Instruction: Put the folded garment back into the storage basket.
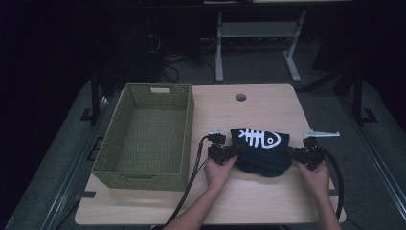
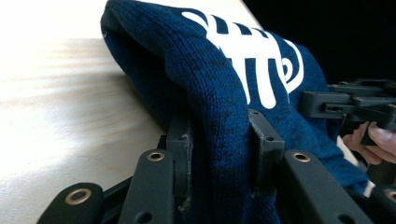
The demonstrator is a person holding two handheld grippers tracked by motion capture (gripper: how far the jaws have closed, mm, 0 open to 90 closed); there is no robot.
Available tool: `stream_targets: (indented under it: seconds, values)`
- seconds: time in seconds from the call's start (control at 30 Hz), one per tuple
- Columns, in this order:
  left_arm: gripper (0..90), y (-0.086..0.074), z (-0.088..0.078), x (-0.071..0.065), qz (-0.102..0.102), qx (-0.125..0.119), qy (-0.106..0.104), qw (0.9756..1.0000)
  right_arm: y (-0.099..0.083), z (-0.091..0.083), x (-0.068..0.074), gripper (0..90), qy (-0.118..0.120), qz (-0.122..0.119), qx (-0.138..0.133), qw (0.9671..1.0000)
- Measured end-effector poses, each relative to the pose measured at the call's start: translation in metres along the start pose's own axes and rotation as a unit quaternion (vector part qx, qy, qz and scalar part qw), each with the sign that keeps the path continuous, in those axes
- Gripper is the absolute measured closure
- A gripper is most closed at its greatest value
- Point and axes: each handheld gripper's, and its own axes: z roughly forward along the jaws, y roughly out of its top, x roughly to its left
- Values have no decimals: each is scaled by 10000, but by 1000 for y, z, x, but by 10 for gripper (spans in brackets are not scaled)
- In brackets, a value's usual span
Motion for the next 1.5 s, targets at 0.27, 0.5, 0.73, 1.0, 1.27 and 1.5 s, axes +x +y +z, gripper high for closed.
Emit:
stream_targets:
  seconds: [0.27, 0.5, 0.73, 1.0, 1.27, 1.5]
  values:
    - [672, 14, -19, -22, 183, -246, -299, 9991, 10, -27, 9, 709, 278, 159, -366, 9988]
    - [670, 26, -34, -34, 312, -374, -392, 9980, 25, -47, 21, 710, 391, 94, -542, 9977]
    - [666, 39, -46, -44, 451, -384, -467, 9971, 35, -54, 24, 710, 552, 195, -625, 9963]
    - [664, 49, -53, -48, 509, -381, -484, 9968, 45, -60, 29, 709, 644, 222, -683, 9953]
    - [661, 53, -60, -51, 641, -360, -452, 9963, 53, -65, 31, 708, 868, 325, -743, 9929]
    - [659, 57, -71, -53, 693, -417, -500, 9955, 57, -66, 36, 708, 1053, 389, -783, 9906]
